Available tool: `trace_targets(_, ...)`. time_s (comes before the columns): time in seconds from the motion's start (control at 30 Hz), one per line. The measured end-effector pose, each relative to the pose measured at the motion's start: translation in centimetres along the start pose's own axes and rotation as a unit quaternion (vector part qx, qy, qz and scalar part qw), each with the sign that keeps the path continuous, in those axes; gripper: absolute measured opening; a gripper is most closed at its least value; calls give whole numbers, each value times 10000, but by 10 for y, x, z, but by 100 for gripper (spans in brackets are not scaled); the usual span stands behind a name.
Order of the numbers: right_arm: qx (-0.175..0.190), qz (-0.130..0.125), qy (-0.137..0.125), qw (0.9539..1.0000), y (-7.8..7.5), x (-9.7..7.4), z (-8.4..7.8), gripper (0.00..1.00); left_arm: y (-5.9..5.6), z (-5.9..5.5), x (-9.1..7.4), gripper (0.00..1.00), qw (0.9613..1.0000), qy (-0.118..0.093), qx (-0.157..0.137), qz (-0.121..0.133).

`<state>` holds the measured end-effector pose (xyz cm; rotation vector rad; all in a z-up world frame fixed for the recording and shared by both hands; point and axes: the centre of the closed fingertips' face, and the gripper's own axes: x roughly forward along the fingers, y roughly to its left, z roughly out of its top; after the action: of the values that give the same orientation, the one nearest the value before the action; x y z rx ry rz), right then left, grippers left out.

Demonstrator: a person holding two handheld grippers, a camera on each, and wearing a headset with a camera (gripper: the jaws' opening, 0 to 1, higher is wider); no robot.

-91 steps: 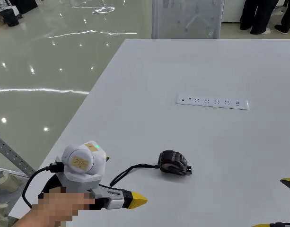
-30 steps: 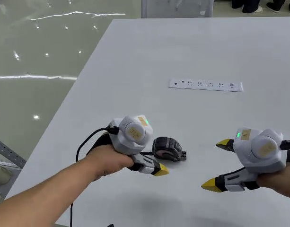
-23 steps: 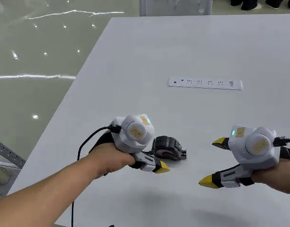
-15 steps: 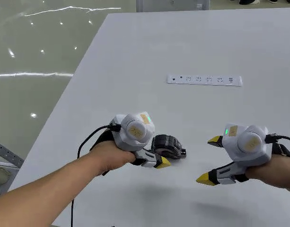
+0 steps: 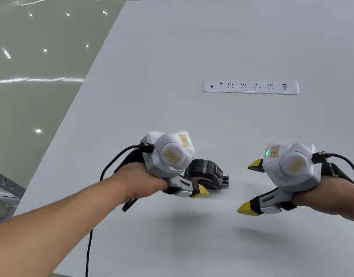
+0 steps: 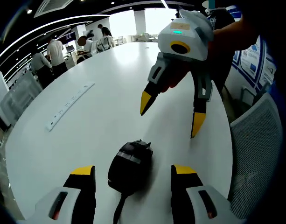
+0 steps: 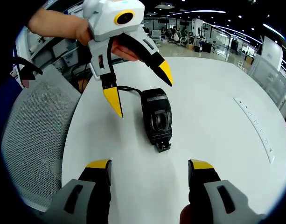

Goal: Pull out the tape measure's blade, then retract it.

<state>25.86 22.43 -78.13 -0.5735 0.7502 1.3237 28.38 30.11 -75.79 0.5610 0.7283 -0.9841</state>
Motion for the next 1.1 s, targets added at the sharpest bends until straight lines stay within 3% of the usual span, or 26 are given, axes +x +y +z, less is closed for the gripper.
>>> trace_targets(0.57, -352, 227, 49, 9991, -12, 27, -2, 54, 0, -2, 17, 53, 9983, 97, 515, -245)
trace_targets(1.1, -753, 388, 96, 9964, -19, 45, -5, 41, 0, -2, 28, 46, 9938, 254, 999, -418)
